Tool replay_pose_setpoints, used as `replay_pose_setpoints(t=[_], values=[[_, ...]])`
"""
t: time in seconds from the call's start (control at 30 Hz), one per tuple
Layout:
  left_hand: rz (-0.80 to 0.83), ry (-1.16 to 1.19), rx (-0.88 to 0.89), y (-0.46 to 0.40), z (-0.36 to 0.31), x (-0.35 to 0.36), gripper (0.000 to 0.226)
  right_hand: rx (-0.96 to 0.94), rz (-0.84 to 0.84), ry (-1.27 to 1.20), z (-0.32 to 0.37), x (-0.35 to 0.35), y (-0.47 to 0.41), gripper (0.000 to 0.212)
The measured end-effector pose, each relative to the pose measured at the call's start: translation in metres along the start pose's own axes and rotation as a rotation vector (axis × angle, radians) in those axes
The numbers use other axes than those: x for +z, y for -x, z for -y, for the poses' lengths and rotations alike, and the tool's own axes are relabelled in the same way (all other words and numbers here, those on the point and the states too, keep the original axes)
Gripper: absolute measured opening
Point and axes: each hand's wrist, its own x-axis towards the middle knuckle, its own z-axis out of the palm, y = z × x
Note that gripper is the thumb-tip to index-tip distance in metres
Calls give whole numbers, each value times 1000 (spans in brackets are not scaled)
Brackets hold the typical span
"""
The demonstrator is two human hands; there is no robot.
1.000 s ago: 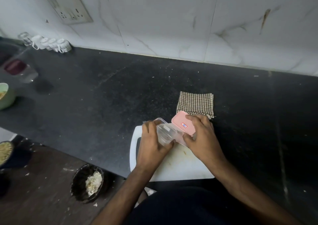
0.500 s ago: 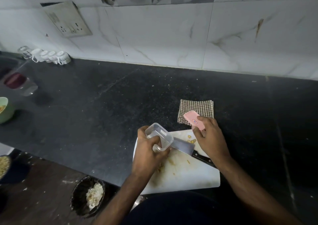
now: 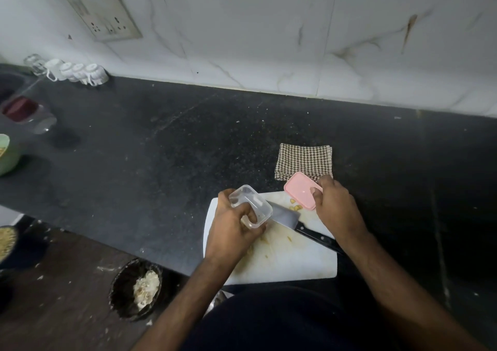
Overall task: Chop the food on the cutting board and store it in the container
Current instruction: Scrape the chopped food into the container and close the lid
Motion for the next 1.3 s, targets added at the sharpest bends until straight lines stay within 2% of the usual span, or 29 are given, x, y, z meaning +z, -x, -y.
replay_pose_setpoints(t=[0.17,0.33,0.47,0.53,0.63,0.73,0.83,0.93,1.03,1.07,1.2,1.3], values=[[-29,10,-110,16,9,-9,31,-66,32,274,19,1,8,39],[-103,24,-165,31,21,-19,39,-135,27,196,45,0,16,43],[-152,30,-193,45,29,-25,38,-263,47,86,60,3,28,28],[-180,43,-202,50,33,-29,39,-333,129,0,65,10,34,23],[-189,71,-222,53,36,-34,43,-402,199,-42,63,31,45,38],[-157,77,-193,54,39,-36,44,-476,233,-85,63,46,61,61],[-140,76,-176,51,48,-35,45,-592,269,-30,68,50,79,76],[-125,108,-157,43,54,-36,47,-581,208,-6,66,58,87,59],[-93,107,-136,35,59,-39,50,-545,167,-76,70,55,80,35],[-83,94,-130,32,62,-40,50,-555,166,-98,74,54,76,33],[-76,78,-112,23,74,-44,46,-657,299,5,92,58,70,59],[-86,94,-112,17,79,-50,44,-717,324,58,94,66,78,54]])
